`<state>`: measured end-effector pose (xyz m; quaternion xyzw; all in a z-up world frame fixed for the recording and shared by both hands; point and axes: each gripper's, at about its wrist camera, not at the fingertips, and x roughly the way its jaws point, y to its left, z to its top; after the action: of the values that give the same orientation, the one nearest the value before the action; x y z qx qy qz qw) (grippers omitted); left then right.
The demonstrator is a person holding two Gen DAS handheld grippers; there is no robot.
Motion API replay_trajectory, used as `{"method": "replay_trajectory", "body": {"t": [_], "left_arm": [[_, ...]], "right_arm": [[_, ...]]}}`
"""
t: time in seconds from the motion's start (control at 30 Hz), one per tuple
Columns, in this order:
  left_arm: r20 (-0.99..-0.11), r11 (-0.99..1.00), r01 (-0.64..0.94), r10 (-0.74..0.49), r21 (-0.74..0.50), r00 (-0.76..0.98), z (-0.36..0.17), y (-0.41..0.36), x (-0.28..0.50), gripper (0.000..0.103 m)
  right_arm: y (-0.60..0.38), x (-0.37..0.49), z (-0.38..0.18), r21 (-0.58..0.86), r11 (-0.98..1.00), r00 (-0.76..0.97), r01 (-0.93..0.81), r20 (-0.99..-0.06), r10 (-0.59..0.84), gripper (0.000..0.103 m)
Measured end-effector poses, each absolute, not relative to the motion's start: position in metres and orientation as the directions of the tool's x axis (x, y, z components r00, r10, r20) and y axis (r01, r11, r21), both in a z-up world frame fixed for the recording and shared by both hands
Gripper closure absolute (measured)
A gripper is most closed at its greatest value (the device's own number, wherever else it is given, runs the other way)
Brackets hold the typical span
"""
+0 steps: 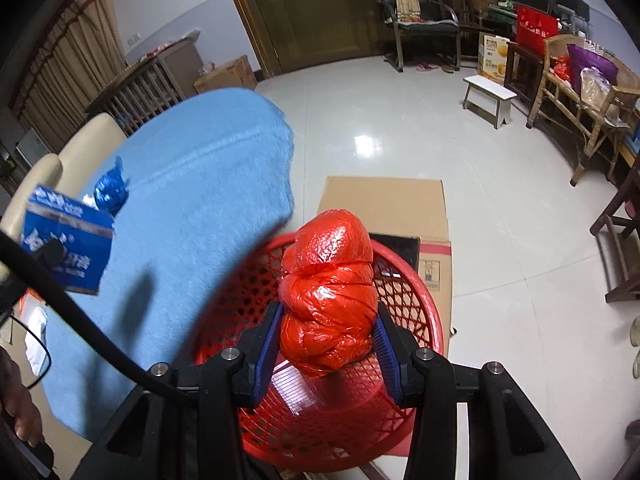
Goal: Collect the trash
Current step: 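Carry the white box and red bag over the red basket and open both grippers, then move both tools back over the table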
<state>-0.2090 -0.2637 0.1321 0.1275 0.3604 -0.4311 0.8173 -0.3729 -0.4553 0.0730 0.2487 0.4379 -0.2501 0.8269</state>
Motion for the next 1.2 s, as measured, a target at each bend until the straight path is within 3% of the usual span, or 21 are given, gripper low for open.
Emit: {"method": "replay_trajectory", "body": {"t": [0.3,0.43,1.0,1.03,1.07,1.13,1.2], "left_arm": [[-0.712,0.573,0.813,-0.613,-0.103,0.342,0.128,-0.276,-0.216,0.068],[-0.719,0.557,0.824,-0.615,-0.105,0.324,0.126,-0.283,-0.218,0.068],[-0.773,0.41,0.906,-0.608,-0.11,0.181,0.104,-0.335,-0.252,0.066],[-0.775,0.404,0.907,-0.609,-0.118,0.17,0.102,-0.338,-0.252,0.062],[-0.778,0.406,0.906,-0.604,-0.117,0.17,0.101,-0.34,-0.253,0.048],[-0.779,0.418,0.902,-0.6,-0.109,0.184,0.101,-0.341,-0.251,0.03],[-0.771,0.439,0.893,-0.601,-0.098,0.211,0.104,-0.338,-0.247,0.029]], "right_arm": [[-0.456,-0.376,0.035,0.176,0.744,0.391,0.644,-0.912,-0.123,0.053],[-0.462,-0.378,0.032,0.183,0.735,0.384,0.653,-0.916,-0.114,0.025],[-0.511,-0.419,0.09,0.346,0.566,0.575,0.748,-0.764,-0.292,0.025],[-0.513,-0.42,0.09,0.353,0.56,0.578,0.749,-0.762,-0.292,0.025],[-0.513,-0.422,0.089,0.36,0.555,0.58,0.75,-0.76,-0.292,0.025],[-0.516,-0.423,0.087,0.37,0.547,0.586,0.75,-0.757,-0.291,0.025],[-0.517,-0.425,0.088,0.377,0.544,0.591,0.75,-0.751,-0.294,0.025]]}}
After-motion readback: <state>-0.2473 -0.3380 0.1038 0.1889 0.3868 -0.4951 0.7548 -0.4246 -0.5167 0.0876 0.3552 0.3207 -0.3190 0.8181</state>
